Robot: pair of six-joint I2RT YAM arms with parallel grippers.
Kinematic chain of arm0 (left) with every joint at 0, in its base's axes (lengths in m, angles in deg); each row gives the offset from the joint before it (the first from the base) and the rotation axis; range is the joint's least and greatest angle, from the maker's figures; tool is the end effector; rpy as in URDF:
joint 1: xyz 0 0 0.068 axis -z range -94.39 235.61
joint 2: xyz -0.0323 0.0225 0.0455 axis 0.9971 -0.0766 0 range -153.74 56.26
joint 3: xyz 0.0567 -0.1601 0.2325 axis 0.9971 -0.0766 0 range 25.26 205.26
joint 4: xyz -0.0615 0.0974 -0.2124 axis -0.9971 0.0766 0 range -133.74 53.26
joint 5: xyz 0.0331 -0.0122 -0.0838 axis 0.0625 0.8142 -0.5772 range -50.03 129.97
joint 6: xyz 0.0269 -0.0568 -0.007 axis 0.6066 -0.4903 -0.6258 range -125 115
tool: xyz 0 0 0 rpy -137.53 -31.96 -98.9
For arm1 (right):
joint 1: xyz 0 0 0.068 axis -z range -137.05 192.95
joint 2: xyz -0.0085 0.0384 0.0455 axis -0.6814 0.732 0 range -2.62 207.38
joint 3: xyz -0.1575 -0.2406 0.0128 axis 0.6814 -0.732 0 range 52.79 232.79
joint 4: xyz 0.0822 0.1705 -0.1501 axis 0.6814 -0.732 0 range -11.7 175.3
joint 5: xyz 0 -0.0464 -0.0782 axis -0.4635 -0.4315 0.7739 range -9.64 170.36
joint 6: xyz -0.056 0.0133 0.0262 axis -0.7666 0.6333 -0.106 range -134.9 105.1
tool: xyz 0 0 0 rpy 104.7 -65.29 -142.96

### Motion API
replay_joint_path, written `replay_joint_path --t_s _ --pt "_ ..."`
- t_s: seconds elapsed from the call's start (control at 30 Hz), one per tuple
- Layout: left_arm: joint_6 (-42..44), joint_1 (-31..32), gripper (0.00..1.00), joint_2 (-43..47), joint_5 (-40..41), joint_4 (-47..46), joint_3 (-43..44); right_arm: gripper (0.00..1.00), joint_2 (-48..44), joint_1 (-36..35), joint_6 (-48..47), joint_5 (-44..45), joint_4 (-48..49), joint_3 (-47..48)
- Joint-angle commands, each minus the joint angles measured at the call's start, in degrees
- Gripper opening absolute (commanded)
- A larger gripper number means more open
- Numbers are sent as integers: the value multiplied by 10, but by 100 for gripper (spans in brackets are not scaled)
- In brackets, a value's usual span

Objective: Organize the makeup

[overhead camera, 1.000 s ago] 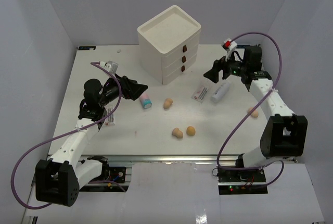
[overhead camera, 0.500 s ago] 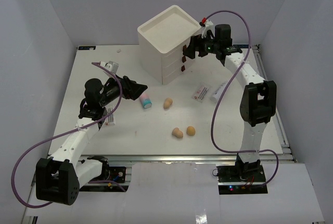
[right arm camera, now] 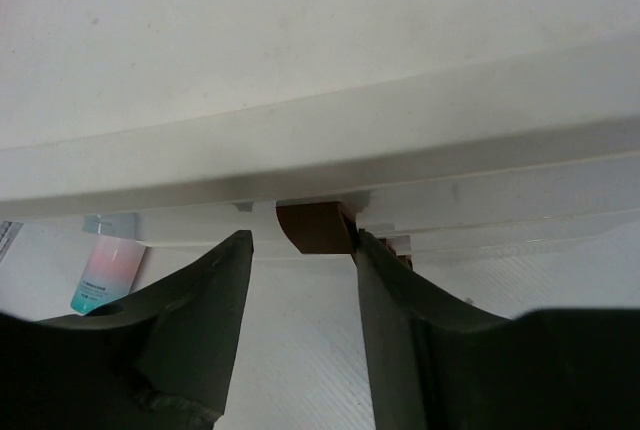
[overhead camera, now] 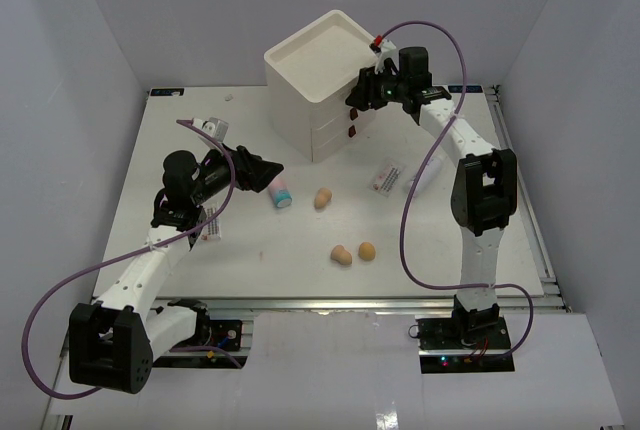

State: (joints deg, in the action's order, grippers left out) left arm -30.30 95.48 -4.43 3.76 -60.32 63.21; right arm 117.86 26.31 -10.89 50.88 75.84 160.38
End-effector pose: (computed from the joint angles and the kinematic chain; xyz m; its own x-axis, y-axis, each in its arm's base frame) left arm 0.2169 -0.0669 0.3141 -0.4019 -0.2802 -0.8718 0.6031 0.6354 -0.4823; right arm 0.4729 0.1662 0.3187 -0.4113 -0.0594 -0.9096 -0.6582 0.7097 0.2513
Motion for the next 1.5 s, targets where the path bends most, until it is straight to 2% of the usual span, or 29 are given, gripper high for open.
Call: replay_joint_path --t_s 0.0,0.07,0.2,0.4,0.8,0.87,0.93,1.0,1.13,1.3,1.47 --pt "10 0 98 2 1 0 8 42 -3 -3 2 16 16 31" --pt "10 0 98 2 2 0 7 31 -6 -3 3 26 20 24" --pt "10 0 98 2 2 0 7 17 -21 -3 -3 41 28 -1" --pt "11 0 98 2 3 1 8 11 -78 -1 -20 52 57 -73" --pt "5 0 98 5 -5 -6 5 10 -214 31 -37 50 106 -263" --pt "2 1 98 5 -8 -7 5 15 -218 31 -37 43 109 -266" --pt "1 0 98 4 -9 -8 5 30 -209 31 -37 34 108 -256" --pt "2 1 98 4 -6 -7 5 53 -194 30 -57 28 107 -238" --pt "4 1 98 3 -3 -5 5 77 -144 27 -76 19 96 -177" --pt "7 0 98 -1 -2 -3 6 86 -96 12 -87 14 78 -111" --pt "9 1 98 -2 0 0 7 85 -52 6 -85 19 71 -59"
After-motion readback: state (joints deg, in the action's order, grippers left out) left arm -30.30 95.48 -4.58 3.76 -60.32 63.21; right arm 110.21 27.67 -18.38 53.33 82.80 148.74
